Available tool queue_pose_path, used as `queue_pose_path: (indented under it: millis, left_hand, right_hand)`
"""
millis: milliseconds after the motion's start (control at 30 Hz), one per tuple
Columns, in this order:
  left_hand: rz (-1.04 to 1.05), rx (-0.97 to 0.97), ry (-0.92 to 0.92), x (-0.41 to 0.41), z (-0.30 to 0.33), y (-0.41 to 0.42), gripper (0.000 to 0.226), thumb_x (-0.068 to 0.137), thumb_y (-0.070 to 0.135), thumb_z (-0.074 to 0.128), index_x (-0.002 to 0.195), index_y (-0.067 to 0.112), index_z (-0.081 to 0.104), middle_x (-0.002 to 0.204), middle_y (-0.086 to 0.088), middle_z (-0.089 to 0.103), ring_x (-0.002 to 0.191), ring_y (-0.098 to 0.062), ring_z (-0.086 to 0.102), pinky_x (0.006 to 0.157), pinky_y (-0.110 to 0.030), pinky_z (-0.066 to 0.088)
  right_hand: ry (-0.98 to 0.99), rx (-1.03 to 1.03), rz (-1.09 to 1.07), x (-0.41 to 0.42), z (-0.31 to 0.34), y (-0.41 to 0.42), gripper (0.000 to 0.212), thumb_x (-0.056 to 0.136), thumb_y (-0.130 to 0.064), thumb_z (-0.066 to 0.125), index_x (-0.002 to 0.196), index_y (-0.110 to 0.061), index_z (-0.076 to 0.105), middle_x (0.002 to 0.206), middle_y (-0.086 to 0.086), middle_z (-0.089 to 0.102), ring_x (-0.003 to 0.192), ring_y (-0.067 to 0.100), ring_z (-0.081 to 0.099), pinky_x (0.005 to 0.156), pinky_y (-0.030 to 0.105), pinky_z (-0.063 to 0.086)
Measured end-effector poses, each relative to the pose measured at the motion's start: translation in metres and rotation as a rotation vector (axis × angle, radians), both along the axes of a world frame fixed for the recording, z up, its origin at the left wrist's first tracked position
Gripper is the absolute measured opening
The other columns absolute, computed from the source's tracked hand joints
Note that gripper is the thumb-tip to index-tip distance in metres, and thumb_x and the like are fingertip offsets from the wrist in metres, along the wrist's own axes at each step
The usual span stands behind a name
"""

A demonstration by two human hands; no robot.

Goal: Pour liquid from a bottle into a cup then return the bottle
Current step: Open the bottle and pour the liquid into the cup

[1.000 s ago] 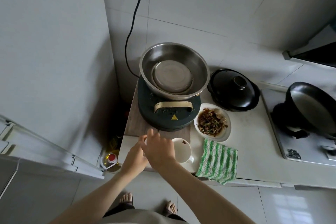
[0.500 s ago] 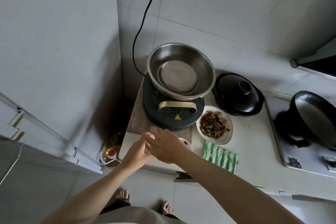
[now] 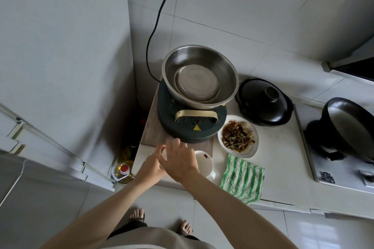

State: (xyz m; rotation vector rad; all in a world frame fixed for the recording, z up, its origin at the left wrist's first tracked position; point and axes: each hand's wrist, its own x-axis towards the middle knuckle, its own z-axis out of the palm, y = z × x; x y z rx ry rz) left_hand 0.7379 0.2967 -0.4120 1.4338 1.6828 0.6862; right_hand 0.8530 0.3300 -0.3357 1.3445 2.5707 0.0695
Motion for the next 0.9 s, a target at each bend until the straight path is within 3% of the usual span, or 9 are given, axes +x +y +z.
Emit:
queue_pose_path:
  millis: [67,133,300,333,433,533,633,767,900]
  left_hand:
    - [-0.021,-0.004,0.000,0.003,0.002,0.002,0.057,0.082,0.037,0.073,0.130,0.023,0.044,0.087,0.030,0.057,0.066,0.008,0.060,0.056,-0.001,0.046]
    - [-0.012,0.008,0.027,0.003,0.002,0.002,0.053,0.082,0.035,0.073,0.126,0.022,0.046,0.082,0.036,0.048,0.063,0.013,0.056,0.056,0.003,0.043]
    - [-0.053,0.033,-0.025,-0.001,-0.002,0.000,0.063,0.075,0.029,0.081,0.122,0.028,0.040,0.093,0.019,0.065,0.078,0.007,0.067,0.067,-0.011,0.055]
    - [-0.049,0.047,-0.019,-0.001,-0.004,-0.001,0.062,0.074,0.028,0.083,0.120,0.028,0.041,0.097,0.014,0.067,0.082,0.002,0.068,0.071,-0.011,0.055]
    - [-0.056,0.089,0.022,-0.001,-0.008,-0.003,0.063,0.071,0.025,0.085,0.119,0.026,0.044,0.105,0.011,0.065,0.092,-0.003,0.065,0.074,-0.001,0.046]
    - [-0.075,0.101,0.049,0.000,-0.006,-0.002,0.066,0.070,0.022,0.086,0.118,0.030,0.042,0.107,0.013,0.061,0.097,-0.003,0.061,0.079,-0.002,0.043]
    - [-0.096,0.078,0.065,0.001,-0.002,0.000,0.063,0.072,0.021,0.084,0.118,0.028,0.041,0.108,0.008,0.064,0.097,-0.008,0.063,0.085,-0.018,0.051]
    - [-0.154,0.071,0.153,0.005,0.004,-0.001,0.062,0.074,0.024,0.083,0.116,0.031,0.037,0.104,0.009,0.064,0.091,-0.007,0.064,0.078,-0.015,0.049]
    - [-0.197,0.032,0.232,0.008,0.007,-0.001,0.065,0.074,0.028,0.082,0.121,0.029,0.037,0.112,0.006,0.066,0.098,-0.010,0.066,0.083,-0.026,0.055]
  right_hand:
    - [-0.075,-0.009,0.144,0.005,0.003,0.003,0.053,0.096,-0.038,0.065,0.136,-0.014,0.040,0.120,0.016,0.059,0.098,0.030,0.064,0.071,0.040,0.061]
    - [-0.034,0.015,0.219,0.007,0.004,0.005,0.045,0.096,-0.028,0.066,0.134,-0.011,0.051,0.122,0.016,0.057,0.103,0.030,0.060,0.072,0.040,0.061]
    - [0.325,-0.002,0.150,0.023,0.008,0.019,0.033,0.103,-0.034,0.050,0.126,-0.010,0.056,0.128,0.011,0.053,0.103,0.024,0.054,0.072,0.034,0.059]
    - [0.414,-0.028,0.084,0.034,0.012,0.022,0.031,0.103,-0.031,0.050,0.124,-0.010,0.057,0.129,0.011,0.050,0.106,0.024,0.051,0.076,0.035,0.059]
    - [0.829,-0.202,-0.442,0.088,0.021,0.030,0.029,0.106,-0.035,0.042,0.126,-0.020,0.057,0.121,0.001,0.050,0.104,0.014,0.053,0.085,0.036,0.053]
    - [1.046,-0.206,-0.788,0.156,0.012,0.025,0.024,0.096,-0.035,0.064,0.117,-0.023,0.066,0.105,-0.006,0.068,0.094,0.010,0.065,0.080,0.029,0.054]
    - [0.947,-0.240,-0.958,0.201,-0.018,0.007,0.031,0.079,-0.034,0.084,0.104,-0.019,0.073,0.088,-0.007,0.074,0.071,0.001,0.066,0.061,0.014,0.049]
    - [0.725,-0.320,-0.931,0.208,-0.063,-0.010,0.028,0.075,-0.037,0.087,0.095,-0.021,0.075,0.093,-0.005,0.077,0.080,0.007,0.070,0.074,0.031,0.058]
    - [0.563,-0.240,-0.815,0.195,-0.081,-0.016,0.023,0.082,-0.046,0.078,0.092,-0.026,0.076,0.098,0.003,0.071,0.088,0.019,0.067,0.074,0.032,0.056]
